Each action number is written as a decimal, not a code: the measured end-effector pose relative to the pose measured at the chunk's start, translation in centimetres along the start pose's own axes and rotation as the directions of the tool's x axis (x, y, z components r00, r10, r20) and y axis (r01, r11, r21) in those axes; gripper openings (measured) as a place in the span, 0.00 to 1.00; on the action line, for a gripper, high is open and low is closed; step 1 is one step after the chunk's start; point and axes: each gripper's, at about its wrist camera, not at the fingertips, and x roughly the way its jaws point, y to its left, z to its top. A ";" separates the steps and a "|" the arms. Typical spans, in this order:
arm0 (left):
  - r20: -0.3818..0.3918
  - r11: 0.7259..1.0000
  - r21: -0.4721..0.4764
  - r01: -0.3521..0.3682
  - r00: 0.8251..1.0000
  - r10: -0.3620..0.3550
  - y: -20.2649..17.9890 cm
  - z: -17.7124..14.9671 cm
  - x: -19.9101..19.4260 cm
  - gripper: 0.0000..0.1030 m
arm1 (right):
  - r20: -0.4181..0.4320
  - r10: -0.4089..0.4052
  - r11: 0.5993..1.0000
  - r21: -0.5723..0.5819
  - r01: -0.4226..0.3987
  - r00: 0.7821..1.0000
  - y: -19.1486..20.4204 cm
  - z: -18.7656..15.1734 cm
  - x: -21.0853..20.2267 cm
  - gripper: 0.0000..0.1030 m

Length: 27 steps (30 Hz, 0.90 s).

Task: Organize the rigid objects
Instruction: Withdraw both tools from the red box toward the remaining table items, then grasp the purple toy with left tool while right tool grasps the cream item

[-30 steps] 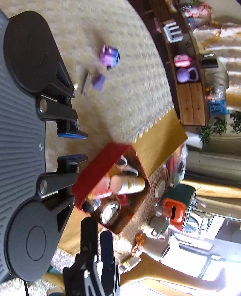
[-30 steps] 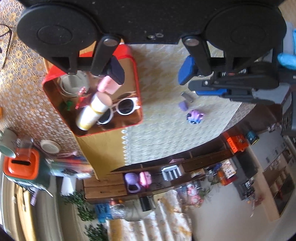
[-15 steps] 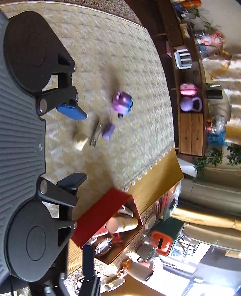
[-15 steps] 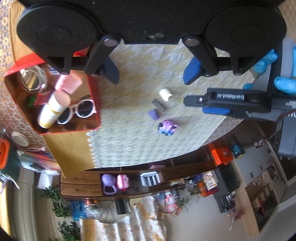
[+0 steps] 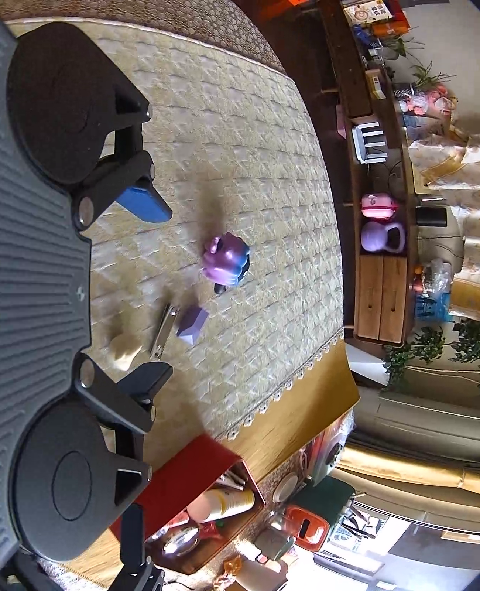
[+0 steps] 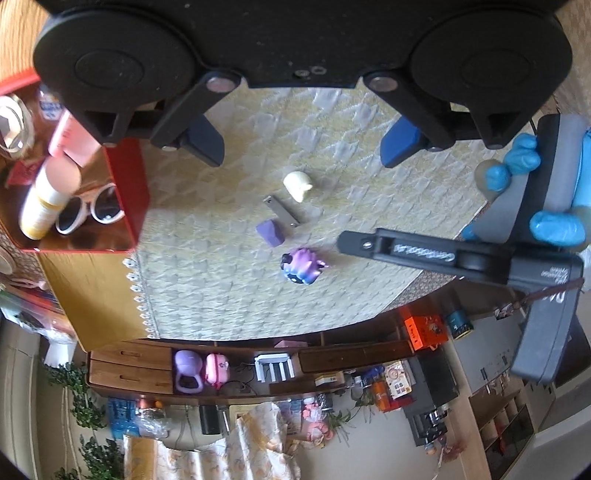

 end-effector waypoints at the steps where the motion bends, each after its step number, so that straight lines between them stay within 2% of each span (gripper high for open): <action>1: -0.005 1.000 -0.001 -0.002 1.000 0.002 0.0 0.2 0.5 0.80 | -0.006 0.005 1.000 -0.009 -0.005 1.000 0.2 0.1 0.5 0.89; 4: -0.011 1.000 0.001 -0.017 1.000 0.017 0.3 1.1 2.1 0.81 | -0.019 0.018 0.999 -0.029 -0.018 1.000 0.6 0.5 1.6 0.89; 6: -0.010 1.000 0.005 -0.029 1.000 0.029 0.5 1.6 3.3 0.85 | -0.028 0.026 0.999 -0.034 -0.027 0.999 0.7 0.7 2.3 0.88; 10: -0.007 1.000 -0.014 -0.015 1.000 0.015 1.0 2.6 5.2 0.86 | -0.043 0.025 0.999 -0.035 -0.026 0.999 0.6 1.1 3.7 0.88; 11: -0.009 1.000 -0.014 -0.023 1.000 0.023 1.0 2.8 5.7 0.89 | -0.049 0.026 0.999 -0.030 -0.028 0.998 0.5 1.2 4.1 0.87; 12: -0.009 0.999 -0.014 -0.037 0.999 0.037 1.1 2.9 6.1 0.98 | -0.055 0.026 0.999 -0.028 -0.028 0.998 0.4 1.2 4.5 0.86; 13: -0.008 0.999 -0.016 -0.049 0.999 0.049 1.2 3.0 6.6 1.00 | -0.061 0.024 0.999 -0.027 -0.026 0.998 0.3 1.2 4.8 0.86; 27: -0.054 0.998 -0.039 -0.056 0.997 0.054 2.5 3.9 11.6 1.00 | -0.105 0.007 0.999 -0.033 -0.010 0.994 0.1 1.5 8.6 0.79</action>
